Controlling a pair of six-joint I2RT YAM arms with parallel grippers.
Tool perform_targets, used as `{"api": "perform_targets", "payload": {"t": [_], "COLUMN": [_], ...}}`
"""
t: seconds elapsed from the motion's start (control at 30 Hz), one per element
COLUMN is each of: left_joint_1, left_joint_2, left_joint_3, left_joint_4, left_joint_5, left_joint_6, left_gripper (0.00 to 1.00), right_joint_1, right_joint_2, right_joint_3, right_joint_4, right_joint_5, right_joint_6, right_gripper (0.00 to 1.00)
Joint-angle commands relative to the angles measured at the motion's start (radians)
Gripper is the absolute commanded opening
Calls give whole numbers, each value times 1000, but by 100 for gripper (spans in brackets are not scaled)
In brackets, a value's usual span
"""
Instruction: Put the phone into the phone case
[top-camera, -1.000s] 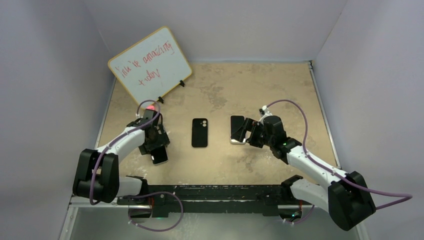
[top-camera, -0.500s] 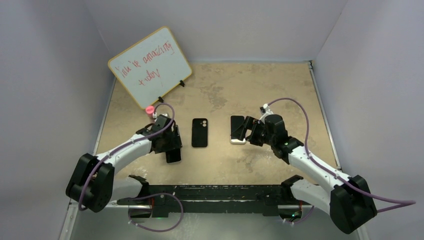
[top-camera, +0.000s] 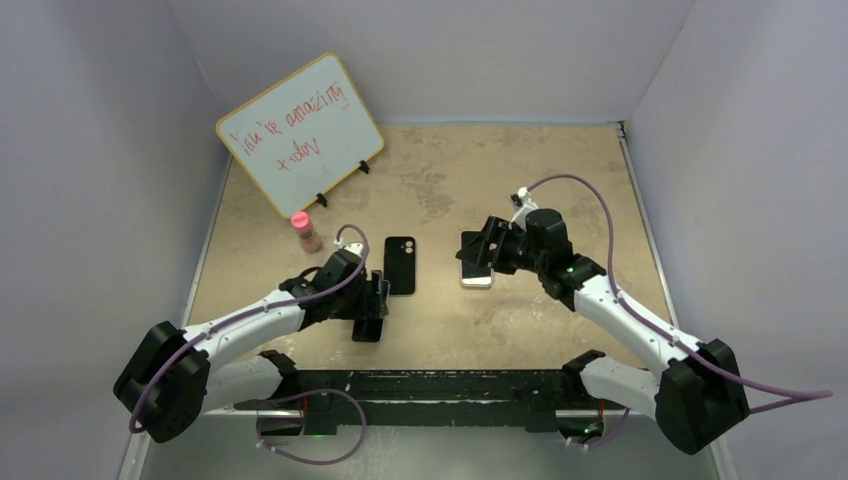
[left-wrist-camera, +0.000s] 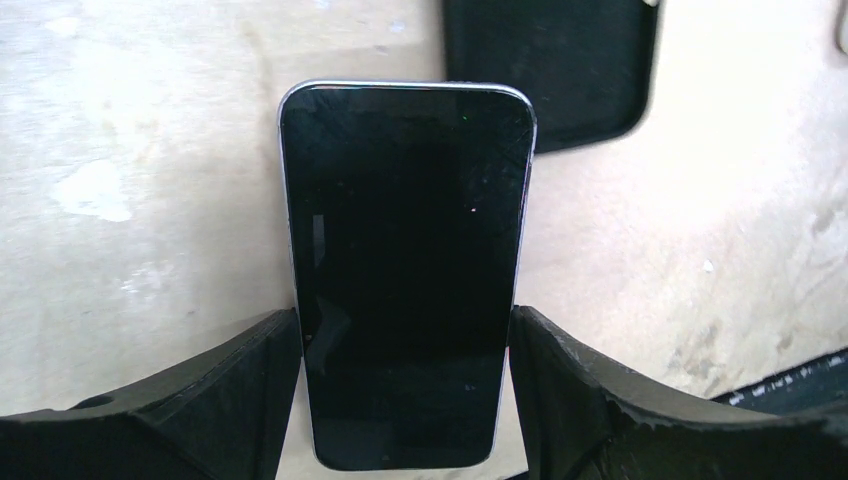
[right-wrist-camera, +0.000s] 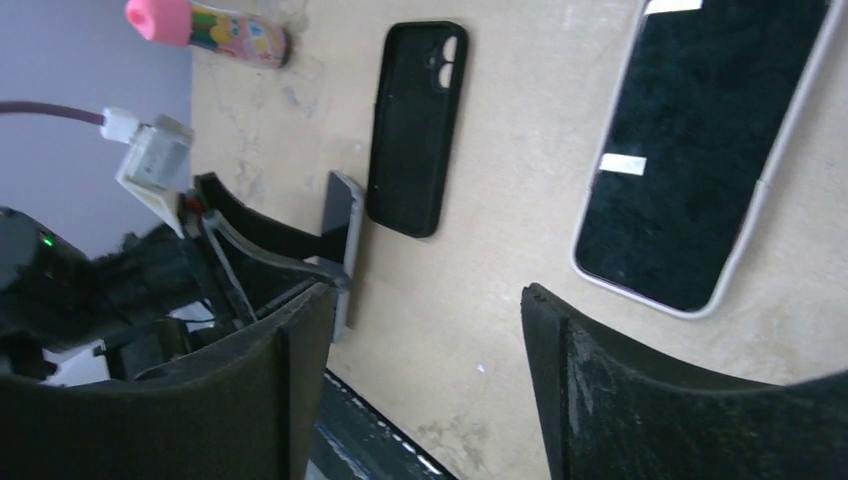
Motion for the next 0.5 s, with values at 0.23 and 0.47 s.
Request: {"api": "perform_targets", "payload": {"t": [0.23, 0.47], "left_joint_1": [-190, -269], "left_joint_2": [3, -32], "left_joint_3": [-28, -63], "left_joint_4": [113, 246], "left_joint_5": [16, 18], "left_joint_6": [34, 66], "left_gripper": [52, 51], "right_joint_1": [132, 271], "right_joint_2": [239, 449], "right_joint_3": [207, 302], "right_joint_4": [-20, -20], "right_joint_5": [-136, -192], "right_joint_6": [-78, -79], "right_gripper": [58, 68]}}
